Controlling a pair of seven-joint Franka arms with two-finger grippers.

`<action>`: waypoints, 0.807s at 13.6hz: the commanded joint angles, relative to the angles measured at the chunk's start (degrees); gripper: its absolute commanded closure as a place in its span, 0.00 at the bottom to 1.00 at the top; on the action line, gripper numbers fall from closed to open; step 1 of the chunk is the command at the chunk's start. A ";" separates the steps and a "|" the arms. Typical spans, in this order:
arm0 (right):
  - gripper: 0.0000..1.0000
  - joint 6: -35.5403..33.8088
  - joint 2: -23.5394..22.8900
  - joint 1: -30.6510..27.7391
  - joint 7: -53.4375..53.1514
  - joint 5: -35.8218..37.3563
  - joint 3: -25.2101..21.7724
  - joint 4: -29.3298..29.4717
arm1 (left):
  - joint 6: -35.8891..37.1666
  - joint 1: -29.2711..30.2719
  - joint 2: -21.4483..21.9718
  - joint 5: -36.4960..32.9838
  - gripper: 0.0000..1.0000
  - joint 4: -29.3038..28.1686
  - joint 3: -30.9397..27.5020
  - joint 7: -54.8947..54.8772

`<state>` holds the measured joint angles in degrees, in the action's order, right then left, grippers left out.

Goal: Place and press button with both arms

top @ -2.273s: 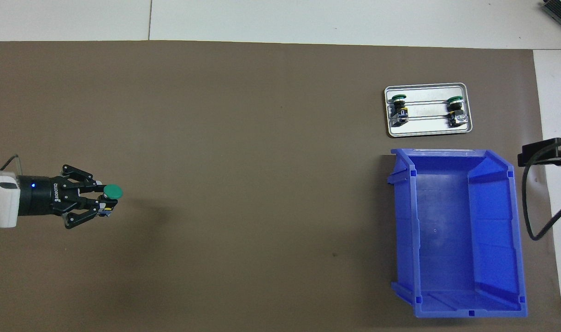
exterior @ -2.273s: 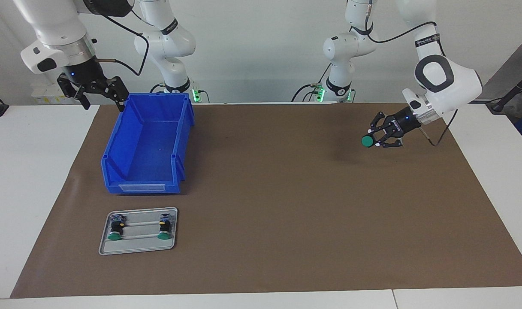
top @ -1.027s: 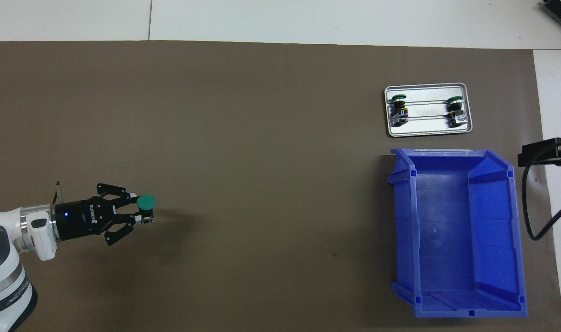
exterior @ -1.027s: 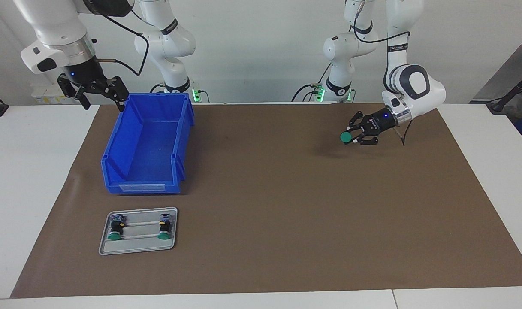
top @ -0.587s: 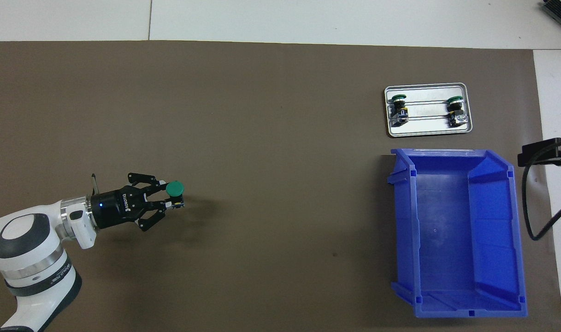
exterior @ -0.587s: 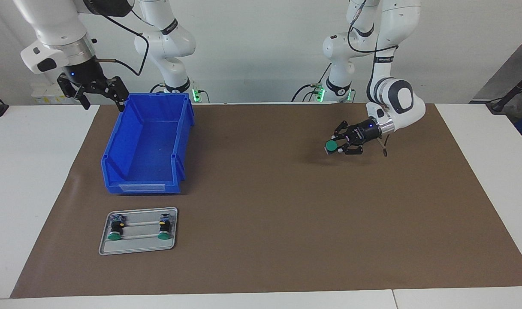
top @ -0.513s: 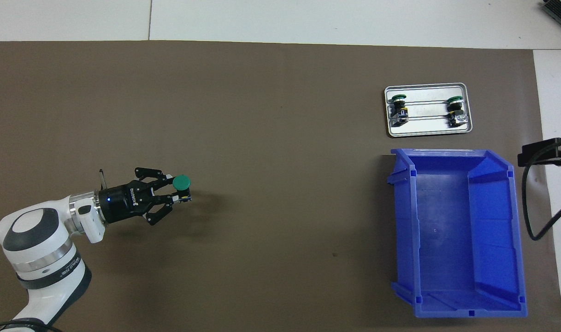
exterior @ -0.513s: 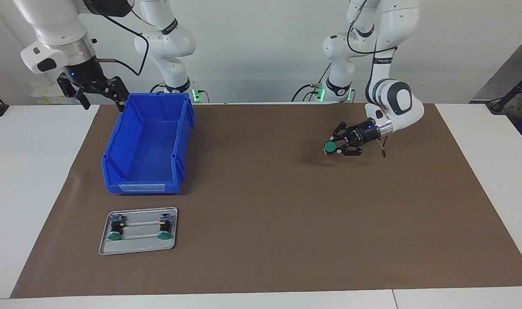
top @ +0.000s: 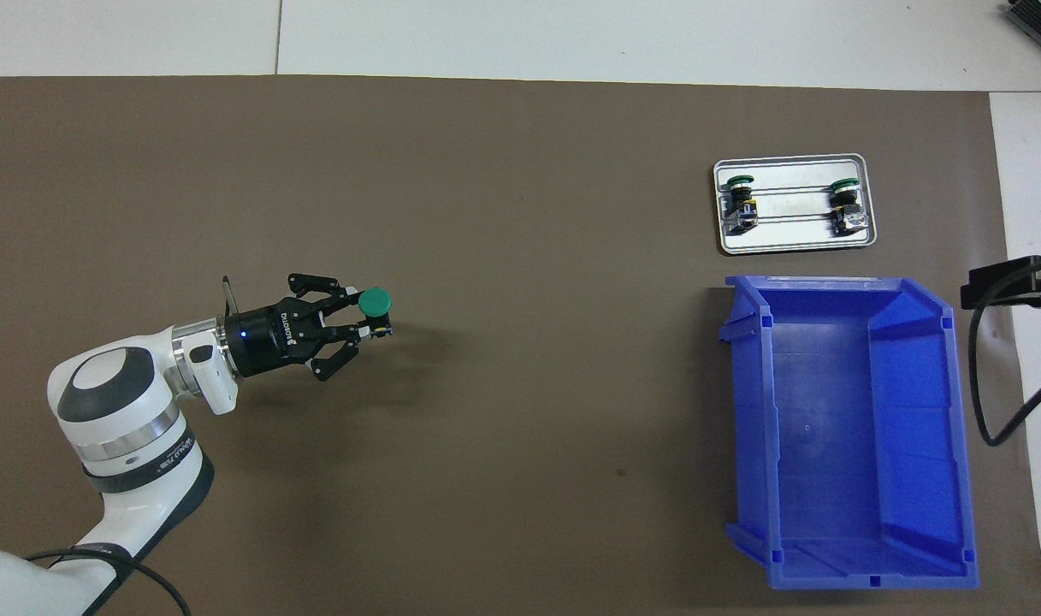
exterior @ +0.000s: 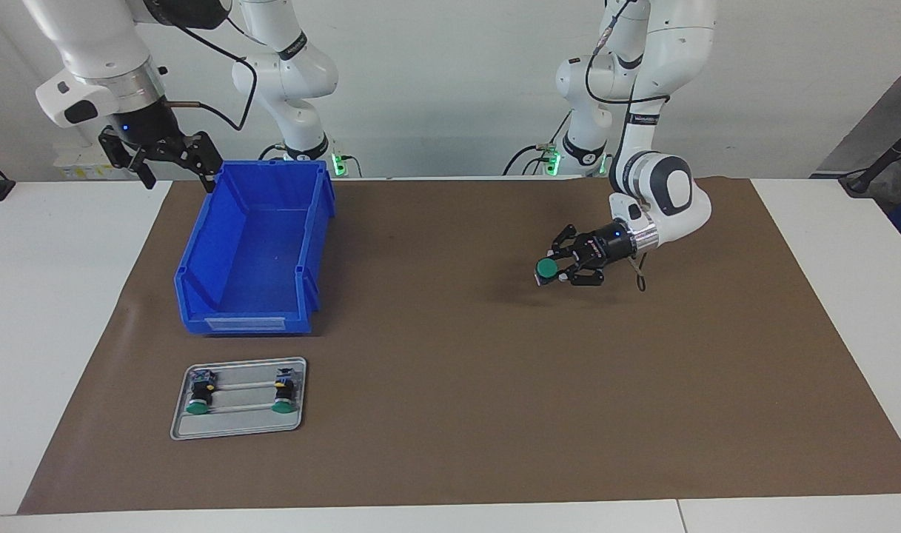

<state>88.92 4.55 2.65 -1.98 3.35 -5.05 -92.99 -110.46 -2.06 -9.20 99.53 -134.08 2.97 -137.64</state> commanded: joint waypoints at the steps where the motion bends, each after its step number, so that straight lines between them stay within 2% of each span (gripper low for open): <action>1: 0.00 0.64 1.17 -0.54 0.30 -0.89 0.48 -1.32 | -0.29 -0.84 -2.05 1.37 1.00 1.71 -0.51 -2.63; 5: 0.00 0.64 1.17 -0.54 0.31 -0.89 0.48 -1.32 | -0.37 -0.84 -3.01 1.45 1.00 1.98 -0.51 -3.95; 11: 0.00 0.64 1.17 -0.54 0.31 -0.89 0.48 -1.32 | -0.81 -2.51 -3.02 2.69 1.00 -1.00 -0.24 -5.10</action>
<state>88.92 4.55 2.65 -1.98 3.35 -5.05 -92.99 -110.57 -3.18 -12.45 100.45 -133.72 3.19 -140.78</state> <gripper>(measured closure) 0.000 0.661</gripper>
